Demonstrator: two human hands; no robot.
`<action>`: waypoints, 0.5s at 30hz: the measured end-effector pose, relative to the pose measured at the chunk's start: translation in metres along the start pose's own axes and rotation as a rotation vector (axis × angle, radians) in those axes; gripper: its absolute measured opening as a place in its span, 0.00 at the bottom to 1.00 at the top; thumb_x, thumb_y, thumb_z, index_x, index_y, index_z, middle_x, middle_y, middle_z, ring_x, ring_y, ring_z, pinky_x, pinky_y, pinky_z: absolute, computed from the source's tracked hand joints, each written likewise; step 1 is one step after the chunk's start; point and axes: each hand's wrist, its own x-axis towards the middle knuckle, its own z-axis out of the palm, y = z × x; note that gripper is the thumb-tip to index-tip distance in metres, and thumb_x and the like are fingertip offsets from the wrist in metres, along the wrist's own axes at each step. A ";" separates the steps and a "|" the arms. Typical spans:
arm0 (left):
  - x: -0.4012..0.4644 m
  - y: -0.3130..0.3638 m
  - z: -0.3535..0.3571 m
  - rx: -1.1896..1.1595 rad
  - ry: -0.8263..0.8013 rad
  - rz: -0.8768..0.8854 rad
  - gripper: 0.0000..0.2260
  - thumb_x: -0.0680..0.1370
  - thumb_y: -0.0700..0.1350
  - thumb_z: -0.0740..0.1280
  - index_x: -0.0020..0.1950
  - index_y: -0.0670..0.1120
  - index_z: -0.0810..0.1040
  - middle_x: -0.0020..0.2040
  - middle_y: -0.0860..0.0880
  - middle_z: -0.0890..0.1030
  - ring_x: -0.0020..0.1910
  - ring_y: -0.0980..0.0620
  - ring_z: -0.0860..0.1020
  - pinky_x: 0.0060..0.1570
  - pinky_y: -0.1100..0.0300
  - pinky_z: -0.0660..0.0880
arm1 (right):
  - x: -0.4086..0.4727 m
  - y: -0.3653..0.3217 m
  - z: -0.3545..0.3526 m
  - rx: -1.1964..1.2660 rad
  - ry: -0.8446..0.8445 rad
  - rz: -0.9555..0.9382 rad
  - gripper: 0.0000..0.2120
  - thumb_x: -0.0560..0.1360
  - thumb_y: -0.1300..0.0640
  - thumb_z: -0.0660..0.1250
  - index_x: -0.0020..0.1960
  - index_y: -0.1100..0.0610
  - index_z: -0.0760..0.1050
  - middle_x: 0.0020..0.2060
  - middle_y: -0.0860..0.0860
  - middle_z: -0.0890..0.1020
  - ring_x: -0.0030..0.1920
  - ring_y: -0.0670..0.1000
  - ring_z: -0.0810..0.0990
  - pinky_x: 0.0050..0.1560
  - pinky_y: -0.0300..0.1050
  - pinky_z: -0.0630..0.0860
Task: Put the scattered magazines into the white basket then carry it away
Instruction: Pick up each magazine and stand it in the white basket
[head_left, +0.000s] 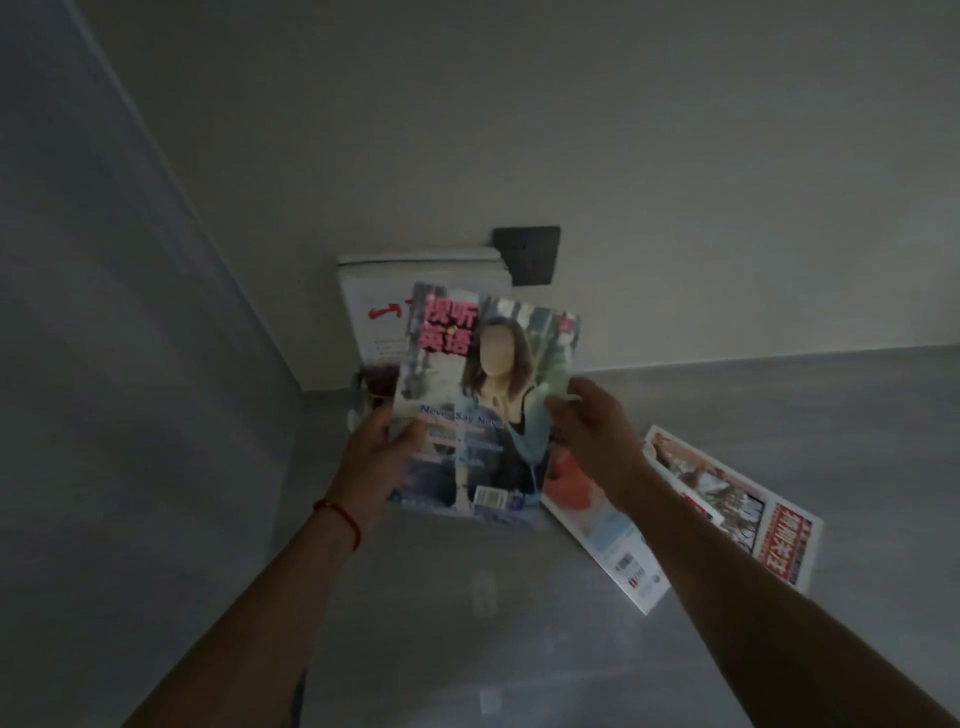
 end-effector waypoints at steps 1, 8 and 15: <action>0.007 0.007 -0.011 -0.023 0.037 0.020 0.11 0.81 0.46 0.66 0.62 0.56 0.78 0.54 0.59 0.84 0.49 0.56 0.83 0.38 0.63 0.78 | 0.013 -0.014 0.009 -0.098 0.020 -0.084 0.07 0.80 0.58 0.65 0.53 0.62 0.77 0.44 0.63 0.84 0.46 0.65 0.84 0.49 0.66 0.81; 0.066 0.024 -0.061 0.414 0.360 0.159 0.10 0.81 0.42 0.63 0.41 0.38 0.71 0.37 0.38 0.76 0.38 0.48 0.74 0.40 0.55 0.70 | 0.078 -0.070 0.061 -0.378 0.151 -0.357 0.09 0.75 0.54 0.70 0.41 0.59 0.83 0.36 0.56 0.85 0.38 0.55 0.84 0.43 0.48 0.80; 0.095 -0.007 -0.056 0.393 0.397 0.044 0.12 0.82 0.43 0.62 0.48 0.35 0.80 0.46 0.35 0.84 0.45 0.41 0.82 0.48 0.47 0.79 | 0.100 -0.021 0.087 -0.391 0.144 -0.147 0.09 0.75 0.55 0.68 0.42 0.59 0.85 0.36 0.56 0.86 0.40 0.55 0.85 0.43 0.47 0.79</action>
